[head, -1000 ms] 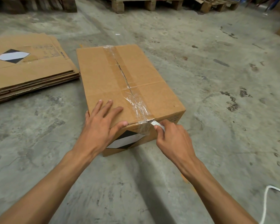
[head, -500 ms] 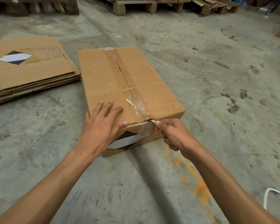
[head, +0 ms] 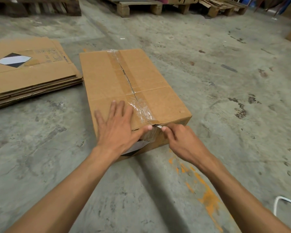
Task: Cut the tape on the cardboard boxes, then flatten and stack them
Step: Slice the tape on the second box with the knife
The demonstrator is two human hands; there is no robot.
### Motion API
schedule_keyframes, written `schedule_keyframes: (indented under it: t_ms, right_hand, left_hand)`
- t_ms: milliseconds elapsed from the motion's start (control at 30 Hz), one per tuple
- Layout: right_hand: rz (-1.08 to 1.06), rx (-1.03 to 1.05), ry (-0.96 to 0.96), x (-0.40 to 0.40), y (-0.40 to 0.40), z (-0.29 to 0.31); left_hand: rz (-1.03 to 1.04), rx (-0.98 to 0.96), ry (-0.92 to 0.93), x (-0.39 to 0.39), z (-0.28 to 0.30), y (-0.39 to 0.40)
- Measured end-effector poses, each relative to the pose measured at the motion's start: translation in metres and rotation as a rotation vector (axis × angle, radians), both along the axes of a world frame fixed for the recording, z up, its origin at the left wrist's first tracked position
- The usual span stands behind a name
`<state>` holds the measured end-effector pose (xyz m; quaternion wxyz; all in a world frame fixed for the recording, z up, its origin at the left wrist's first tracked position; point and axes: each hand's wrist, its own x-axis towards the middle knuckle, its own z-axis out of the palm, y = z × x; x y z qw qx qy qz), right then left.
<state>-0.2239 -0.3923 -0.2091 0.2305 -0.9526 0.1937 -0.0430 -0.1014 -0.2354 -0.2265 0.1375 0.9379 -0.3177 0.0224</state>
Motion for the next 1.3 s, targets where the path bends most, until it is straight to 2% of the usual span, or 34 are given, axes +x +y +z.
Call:
schedule_keyframes:
  t_ms: [400, 700, 967, 1300]
  right_hand:
    - [-0.004, -0.075, -0.038, -0.019, 0.005, -0.005]
    - [-0.053, -0.162, -0.062, -0.009, 0.017, -0.012]
    - [-0.107, -0.221, 0.019, 0.003, 0.029, 0.0]
    - [-0.129, -0.132, 0.05, -0.007, 0.009, 0.0]
  left_hand:
    - [-0.15, 0.092, -0.232, 0.006, 0.007, -0.007]
    - [-0.146, 0.064, -0.291, 0.005, 0.002, -0.006]
    - [-0.131, 0.045, -0.338, 0.007, -0.003, -0.008]
    - [-0.105, -0.003, -0.345, 0.008, -0.005, -0.007]
